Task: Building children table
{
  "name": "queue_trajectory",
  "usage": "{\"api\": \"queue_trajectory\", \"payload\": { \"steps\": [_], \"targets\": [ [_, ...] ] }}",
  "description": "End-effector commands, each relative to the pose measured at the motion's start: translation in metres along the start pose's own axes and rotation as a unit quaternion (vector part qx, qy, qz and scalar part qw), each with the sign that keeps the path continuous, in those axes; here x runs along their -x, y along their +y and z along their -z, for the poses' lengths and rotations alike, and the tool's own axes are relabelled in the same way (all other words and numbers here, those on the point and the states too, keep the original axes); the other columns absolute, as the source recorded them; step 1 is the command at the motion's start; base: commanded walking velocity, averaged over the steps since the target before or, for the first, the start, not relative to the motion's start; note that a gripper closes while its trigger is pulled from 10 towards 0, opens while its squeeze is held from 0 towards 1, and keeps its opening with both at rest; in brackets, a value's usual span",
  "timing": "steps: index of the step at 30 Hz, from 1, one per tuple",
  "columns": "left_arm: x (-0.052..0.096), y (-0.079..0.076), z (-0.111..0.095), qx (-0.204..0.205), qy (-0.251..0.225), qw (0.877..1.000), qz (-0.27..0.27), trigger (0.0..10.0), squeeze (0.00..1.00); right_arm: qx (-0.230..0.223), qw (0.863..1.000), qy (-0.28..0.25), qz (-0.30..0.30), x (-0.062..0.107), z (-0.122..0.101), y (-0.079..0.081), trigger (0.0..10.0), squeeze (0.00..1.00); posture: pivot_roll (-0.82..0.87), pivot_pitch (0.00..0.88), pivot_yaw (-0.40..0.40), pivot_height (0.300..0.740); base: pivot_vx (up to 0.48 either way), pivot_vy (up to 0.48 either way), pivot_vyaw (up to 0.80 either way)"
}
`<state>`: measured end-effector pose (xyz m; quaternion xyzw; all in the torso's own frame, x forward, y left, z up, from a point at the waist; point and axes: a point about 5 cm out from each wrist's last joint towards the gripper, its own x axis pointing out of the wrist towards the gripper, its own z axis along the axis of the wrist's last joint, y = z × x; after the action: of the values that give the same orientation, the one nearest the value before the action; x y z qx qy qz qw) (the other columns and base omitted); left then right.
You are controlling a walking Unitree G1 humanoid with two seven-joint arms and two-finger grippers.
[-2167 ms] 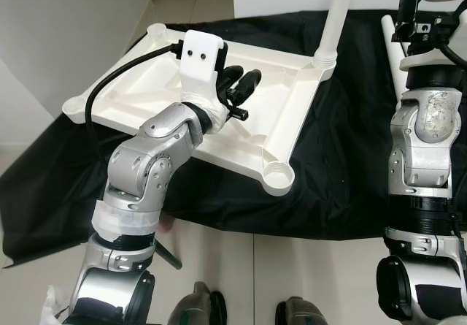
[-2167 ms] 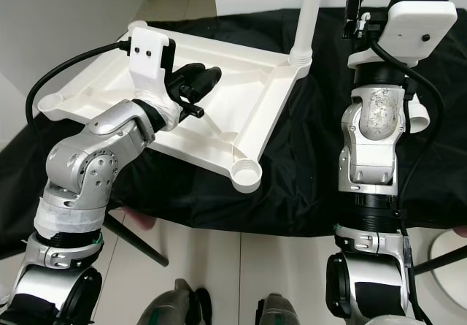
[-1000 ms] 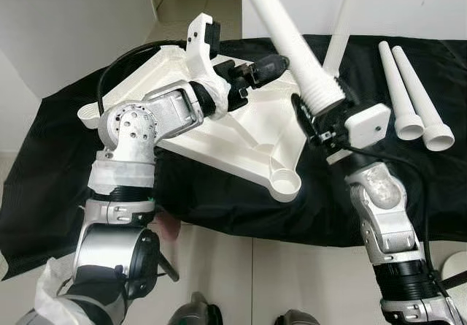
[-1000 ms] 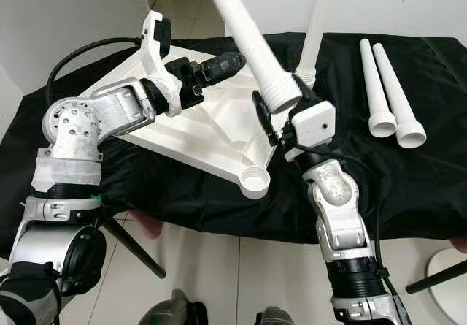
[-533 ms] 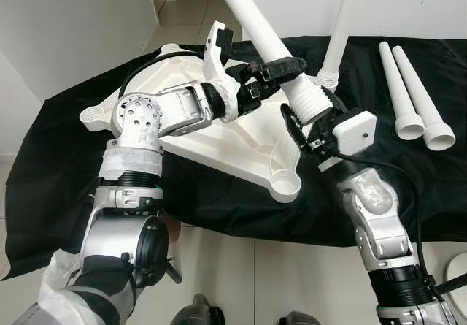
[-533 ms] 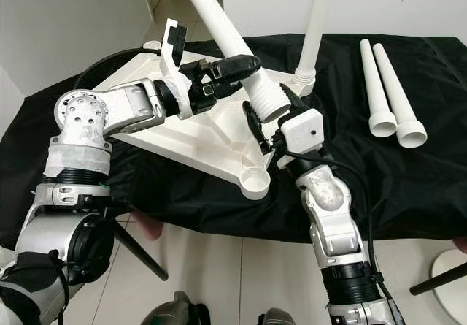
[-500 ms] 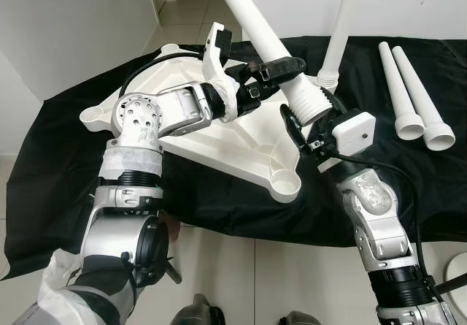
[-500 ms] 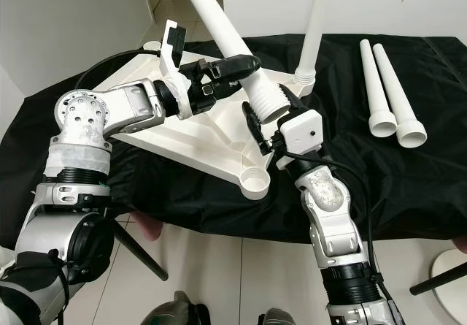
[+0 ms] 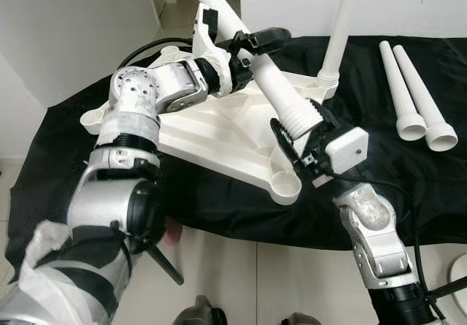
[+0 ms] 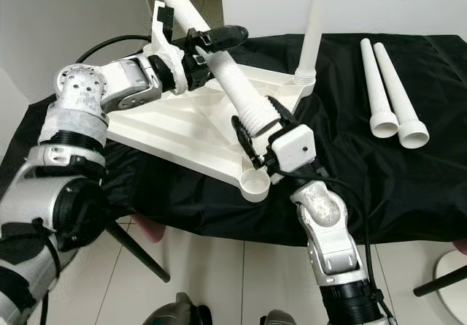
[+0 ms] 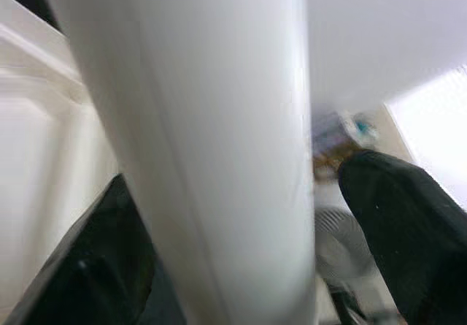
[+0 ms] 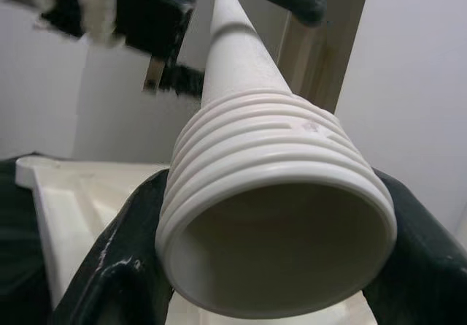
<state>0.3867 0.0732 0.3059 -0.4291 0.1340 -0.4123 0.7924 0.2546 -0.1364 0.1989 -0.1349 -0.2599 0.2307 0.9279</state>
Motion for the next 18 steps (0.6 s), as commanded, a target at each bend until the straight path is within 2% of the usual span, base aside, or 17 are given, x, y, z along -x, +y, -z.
{"api": "queue_trajectory", "payload": {
  "steps": [1,6,10,11,12,13,15,16,18],
  "targets": [
    [0.001,0.003,-0.007,-0.008,-0.013,1.000,-0.016,10.0,0.00,0.007,1.000,-0.007,-0.006,0.000,-0.005,0.001,10.0,0.00,-0.07,0.010,0.161,0.740,0.000,0.000,0.00],
    [0.004,0.009,-0.013,-0.017,-0.023,0.999,-0.040,10.0,0.00,0.013,1.000,0.000,-0.004,0.003,-0.003,-0.001,10.0,0.00,-0.07,0.010,0.162,0.740,0.000,0.000,0.00],
    [0.004,0.013,-0.016,-0.006,-0.030,0.998,-0.054,10.0,0.00,0.015,1.000,0.002,-0.005,0.004,-0.003,-0.002,10.0,0.00,-0.07,0.014,0.161,0.740,0.000,0.000,0.00],
    [0.003,0.016,-0.016,-0.002,-0.029,0.998,-0.061,7.9,0.00,0.016,1.000,0.002,-0.008,0.004,-0.004,-0.002,10.0,0.00,-0.07,0.017,0.162,0.740,0.000,0.000,0.00],
    [0.003,0.016,-0.016,-0.002,-0.029,0.998,-0.061,7.9,0.00,0.016,1.000,0.002,-0.008,0.004,-0.004,-0.002,10.0,0.00,-0.07,0.017,0.162,0.740,0.000,0.000,0.00],
    [0.002,0.016,-0.014,0.002,-0.023,0.998,-0.057,2.8,0.00,0.018,1.000,0.001,-0.011,0.003,-0.004,-0.002,10.0,0.00,-0.07,0.017,0.160,0.740,0.000,0.000,0.00],
    [0.002,0.016,-0.014,0.002,-0.023,0.998,-0.057,2.8,0.00,0.018,1.000,0.001,-0.011,0.003,-0.004,-0.002,10.0,0.00,-0.07,0.017,0.160,0.740,0.000,0.000,0.00],
    [0.001,0.015,-0.012,-0.003,-0.018,0.998,-0.055,0.0,0.00,0.019,1.000,-0.001,-0.014,0.002,-0.004,-0.002,10.0,0.00,-0.07,0.017,0.160,0.740,0.000,0.000,0.00],
    [0.000,0.014,-0.015,0.005,-0.026,0.999,-0.048,0.0,0.00,0.020,1.000,-0.004,-0.019,0.001,-0.005,-0.002,10.0,0.00,-0.07,0.017,0.160,0.740,0.000,0.000,0.00]
  ]
}}
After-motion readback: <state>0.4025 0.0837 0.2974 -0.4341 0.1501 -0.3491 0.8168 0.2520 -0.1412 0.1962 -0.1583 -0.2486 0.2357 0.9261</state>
